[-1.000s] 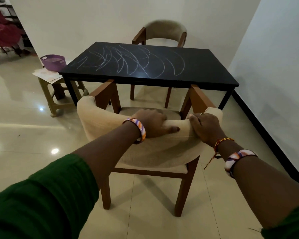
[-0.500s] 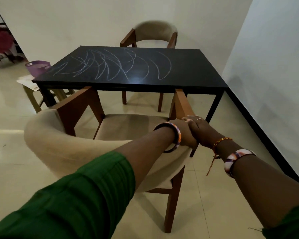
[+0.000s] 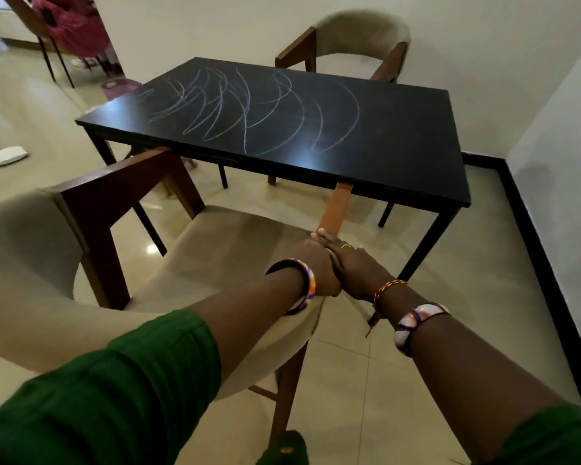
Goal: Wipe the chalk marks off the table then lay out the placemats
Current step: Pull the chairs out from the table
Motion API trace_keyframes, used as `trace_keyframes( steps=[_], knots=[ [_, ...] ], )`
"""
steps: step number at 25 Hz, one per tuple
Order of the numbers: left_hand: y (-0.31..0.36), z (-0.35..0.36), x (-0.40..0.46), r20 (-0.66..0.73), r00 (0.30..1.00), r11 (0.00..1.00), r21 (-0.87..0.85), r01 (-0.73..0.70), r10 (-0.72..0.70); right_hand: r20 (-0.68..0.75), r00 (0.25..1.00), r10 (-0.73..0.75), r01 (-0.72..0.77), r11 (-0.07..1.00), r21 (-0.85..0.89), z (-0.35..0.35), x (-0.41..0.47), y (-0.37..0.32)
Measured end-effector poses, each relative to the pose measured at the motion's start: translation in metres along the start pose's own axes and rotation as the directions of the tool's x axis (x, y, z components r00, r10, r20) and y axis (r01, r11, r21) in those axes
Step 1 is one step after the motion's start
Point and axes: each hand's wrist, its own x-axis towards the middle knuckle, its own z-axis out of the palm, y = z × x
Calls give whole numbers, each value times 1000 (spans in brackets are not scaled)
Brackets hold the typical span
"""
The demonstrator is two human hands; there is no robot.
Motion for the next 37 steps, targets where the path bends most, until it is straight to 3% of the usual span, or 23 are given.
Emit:
trace_keyframes(
  steps=[11, 16, 19, 22, 24, 29, 32, 37],
  knots=[
    [13, -21, 113, -43, 992, 990, -89, 112, -116, 95, 992, -87, 101, 982, -159, -40, 97, 82],
    [7, -16, 187, 9, 965, 956, -136, 261, -262, 162, 968, -191, 241, 889, -389, -69, 155, 125],
    [10, -12, 213, -296, 945, 989, 16, 150, -138, 103, 938, -331, 341, 826, -448, -93, 176, 157],
    [28, -8, 238, -540, 838, 984, 176, 13, 86, 81, 921, -380, 373, 804, -463, -124, 186, 196],
    [52, -10, 265, -526, 839, 979, 201, -37, 140, 100, 950, -297, 310, 839, -448, -146, 194, 230],
    [120, -25, 358, -312, 946, 982, 186, -36, 94, 141, 987, -80, 135, 884, -447, -204, 206, 339],
    [159, -22, 421, -286, 956, 981, 192, -2, 58, 137, 985, -109, 158, 895, -417, -231, 221, 393],
    [234, -26, 527, -337, 930, 985, 37, 170, -148, 190, 964, -186, 251, 870, -424, -289, 264, 485]
  ],
)
